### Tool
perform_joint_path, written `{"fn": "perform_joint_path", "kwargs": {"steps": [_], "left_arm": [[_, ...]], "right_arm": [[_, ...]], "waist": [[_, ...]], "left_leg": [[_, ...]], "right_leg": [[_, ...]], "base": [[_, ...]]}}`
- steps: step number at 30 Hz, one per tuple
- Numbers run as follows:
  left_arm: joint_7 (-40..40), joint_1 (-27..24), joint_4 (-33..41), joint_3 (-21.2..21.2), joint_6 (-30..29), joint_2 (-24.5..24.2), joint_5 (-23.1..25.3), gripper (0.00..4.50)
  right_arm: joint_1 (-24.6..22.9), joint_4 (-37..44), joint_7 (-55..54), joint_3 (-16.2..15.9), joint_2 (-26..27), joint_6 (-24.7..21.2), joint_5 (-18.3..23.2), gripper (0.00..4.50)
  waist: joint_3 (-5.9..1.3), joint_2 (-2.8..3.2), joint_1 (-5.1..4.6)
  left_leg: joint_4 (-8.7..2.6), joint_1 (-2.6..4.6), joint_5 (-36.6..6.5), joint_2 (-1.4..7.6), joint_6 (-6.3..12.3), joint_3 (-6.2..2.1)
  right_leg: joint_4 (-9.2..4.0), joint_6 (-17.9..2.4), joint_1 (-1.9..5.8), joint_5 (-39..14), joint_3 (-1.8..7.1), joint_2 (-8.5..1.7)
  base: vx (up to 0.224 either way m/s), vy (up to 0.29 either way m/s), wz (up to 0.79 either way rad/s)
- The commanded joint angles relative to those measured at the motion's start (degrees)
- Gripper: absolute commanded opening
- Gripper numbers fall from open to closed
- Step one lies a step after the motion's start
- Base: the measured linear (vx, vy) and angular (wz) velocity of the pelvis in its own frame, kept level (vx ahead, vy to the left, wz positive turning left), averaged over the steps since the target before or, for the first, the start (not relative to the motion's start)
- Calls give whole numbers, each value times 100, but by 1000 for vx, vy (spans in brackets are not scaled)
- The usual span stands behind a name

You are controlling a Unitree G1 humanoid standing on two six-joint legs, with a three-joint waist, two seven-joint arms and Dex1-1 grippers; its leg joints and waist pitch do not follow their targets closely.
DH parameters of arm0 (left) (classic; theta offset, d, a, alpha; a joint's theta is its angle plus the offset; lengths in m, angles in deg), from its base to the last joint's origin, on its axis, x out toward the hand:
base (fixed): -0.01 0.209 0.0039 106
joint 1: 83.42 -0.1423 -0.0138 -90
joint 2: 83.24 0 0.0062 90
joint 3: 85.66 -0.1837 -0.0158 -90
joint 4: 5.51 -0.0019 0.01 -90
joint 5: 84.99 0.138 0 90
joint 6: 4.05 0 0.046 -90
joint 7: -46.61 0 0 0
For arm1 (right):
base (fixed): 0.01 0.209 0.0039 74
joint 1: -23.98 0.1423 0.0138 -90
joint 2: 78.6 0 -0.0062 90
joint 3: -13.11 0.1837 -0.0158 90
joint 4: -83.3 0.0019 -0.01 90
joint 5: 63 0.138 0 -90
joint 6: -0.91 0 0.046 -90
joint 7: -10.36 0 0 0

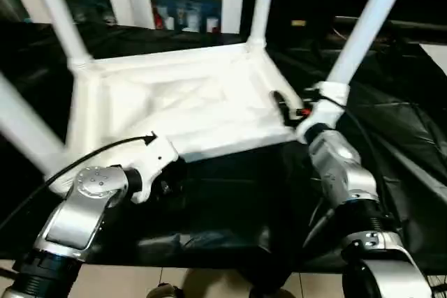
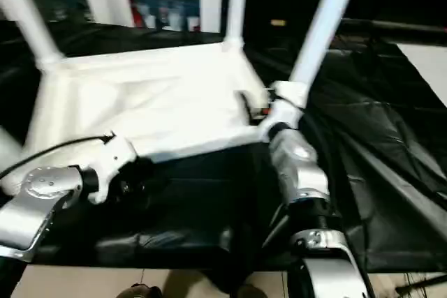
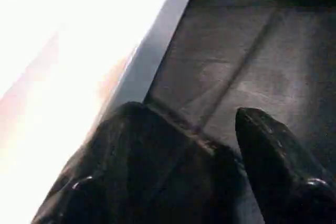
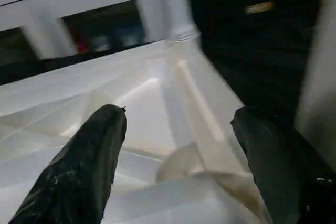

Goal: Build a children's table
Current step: Rotate leg to tighten

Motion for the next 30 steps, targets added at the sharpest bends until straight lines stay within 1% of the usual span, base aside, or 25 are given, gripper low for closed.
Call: {"fn": "perform_joint_path", "kwargs": {"steps": [1,2,3,4,5,6,8,10,11,13,15,16,17,18,19,20,21,22,23,24,26,27,28,29,30], "left_arm": [[211,34,-130,130,145,-38,90,361],[225,31,-147,126,150,-36,85,361],[225,31,-147,126,150,-36,85,366],[171,40,-166,82,301,-32,63,377],[140,40,-165,62,360,-24,32,399],[35,24,-139,25,486,-21,-23,402],[-81,-11,-88,10,612,13,-161,403],[-107,-11,-97,27,694,22,-214,442],[-140,-17,-74,74,711,53,-296,442],[-190,-24,-61,145,771,89,-430,448],[-345,-47,-11,266,851,145,-707,448],[-345,-47,-11,266,851,145,-707,448],[-670,-151,172,502,890,231,-1243,448],[-804,-192,210,578,894,220,-1416,448],[-1119,-281,271,778,843,156,-1799,448],[-1246,-311,278,866,797,111,-1944,448],[-1328,-332,280,941,741,73,-2047,448],[-1533,-374,213,1208,697,-27,-2347,448],[-1558,-390,146,1331,911,-89,-2361,448],[-1558,-390,146,1331,911,-89,-2361,448],[-1412,-301,-139,1686,1292,-275,-2309,448],[-1326,-229,-261,1840,1399,-328,-2299,448],[-1293,-135,-396,2063,1379,-419,-2381,448],[-1293,-135,-396,2063,1379,-419,-2381,448],[-1349,-128,-461,2177,1350,-547,-2446,448]], "right_arm": [[38,-289,-525,521,-372,337,-71,361],[48,-366,-615,578,-440,409,-87,361],[48,-366,-615,578,-440,409,-87,361],[63,-459,-724,673,-584,489,-85,361],[85,-539,-773,720,-665,562,-75,361],[103,-592,-785,760,-757,603,-66,361],[144,-701,-756,810,-879,678,-51,361],[141,-710,-818,837,-918,713,-76,361],[129,-709,-829,858,-938,718,-74,361],[133,-755,-840,878,-956,763,-76,361],[134,-816,-855,860,-973,838,-110,361],[134,-816,-855,860,-973,838,-110,361],[112,-849,-740,786,-985,853,-141,361],[100,-835,-644,726,-980,857,-160,361],[57,-772,-402,565,-955,819,-205,361],[38,-739,-294,489,-940,792,-224,361],[18,-706,-208,427,-925,763,-239,361],[-75,-612,45,241,-868,718,-311,361],[-142,-549,137,144,-835,683,-353,361],[-142,-549,137,144,-835,683,-353,361],[-319,-408,235,6,-748,624,-404,361],[-376,-372,233,-18,-723,605,-415,361],[-466,-326,226,-46,-690,609,-429,361],[-466,-326,226,-46,-690,609,-429,361],[-552,-280,203,-50,-657,605,-422,361]], "waist": [[-439,107,-47],[-451,94,-34],[-452,89,-28],[-446,116,-3],[-452,100,-5],[-474,93,18],[-476,81,33],[-474,70,30],[-473,63,25],[-461,46,-22],[-456,45,-50],[-450,47,-67],[-454,44,-80],[-453,42,-85],[-461,49,-91],[-445,51,-115],[-444,50,-133],[-431,32,-142],[-419,38,-140],[-418,44,-146],[-409,57,-166],[-401,34,-172],[-404,52,-171],[-398,49,-174],[-397,54,-173]], "left_leg": [[-431,208,-1341,149,-154,-53],[-420,225,-1363,151,-169,-45],[-414,226,-1350,148,-160,-39],[-413,215,-1307,140,-143,-41],[-412,202,-1280,137,-138,-37],[-398,194,-1165,132,-115,-35],[-387,150,-1001,121,-31,-36],[-380,132,-952,115,14,-35],[-379,123,-947,113,29,-36],[-376,103,-1049,108,48,-36],[-378,103,-1117,111,49,-39],[-381,109,-1192,116,30,-40],[-375,103,-1216,109,6,-41],[-383,95,-1223,118,9,-46],[-370,105,-1218,109,36,-41],[-384,96,-1249,117,62,-40],[-381,103,-1277,119,77,-37],[-381,110,-1322,121,95,-32],[-389,101,-1360,117,102,-36],[-395,110,-1394,124,108,-44],[-406,123,-1477,130,69,-49],[-410,126,-1507,131,68,-47],[-419,136,-1524,134,47,-55],[-422,147,-1548,135,12,-53],[-430,139,-1530,136,-19,-65]], "right_leg": [[-330,-1023,168,-1196,133,-181],[-325,-1010,163,-1136,134,-177],[-321,-1012,161,-1088,136,-171],[-317,-1001,166,-1029,138,-173],[-314,-987,182,-984,137,-166],[-290,-990,199,-830,133,-168],[-265,-1015,232,-610,129,-172],[-260,-1040,246,-572,125,-176],[-263,-1042,252,-588,123,-176],[-280,-1048,257,-814,123,-187],[-296,-1038,250,-951,120,-187],[-308,-1040,238,-1079,119,-191],[-299,-1068,247,-1121,120,-199],[-307,-1078,251,-1128,118,-198],[-284,-1128,237,-1062,115,-186],[-296,-1152,230,-1060,111,-170],[-297,-1155,225,-1054,114,-163],[-308,-1146,216,-1114,115,-156],[-311,-1138,219,-1227,121,-169],[-322,-1126,213,-1295,120,-169],[-336,-1079,203,-1399,125,-162],[-343,-1062,193,-1436,127,-162],[-337,-1039,192,-1493,133,-170],[-337,-1039,184,-1500,135,-166],[-322,-1044,194,-1488,132,-172]], "base": [[0,0,0],[0,0,0],[0,0,0],[0,0,0],[0,0,0],[0,0,0],[0,0,0],[0,0,0],[0,0,0],[0,0,0],[0,0,0],[0,0,0],[0,0,0],[0,0,0],[0,0,0],[0,0,0],[0,0,0],[0,0,0],[0,0,0],[0,0,0],[0,0,0],[0,0,0],[0,0,0],[0,0,0],[0,0,0]]}}
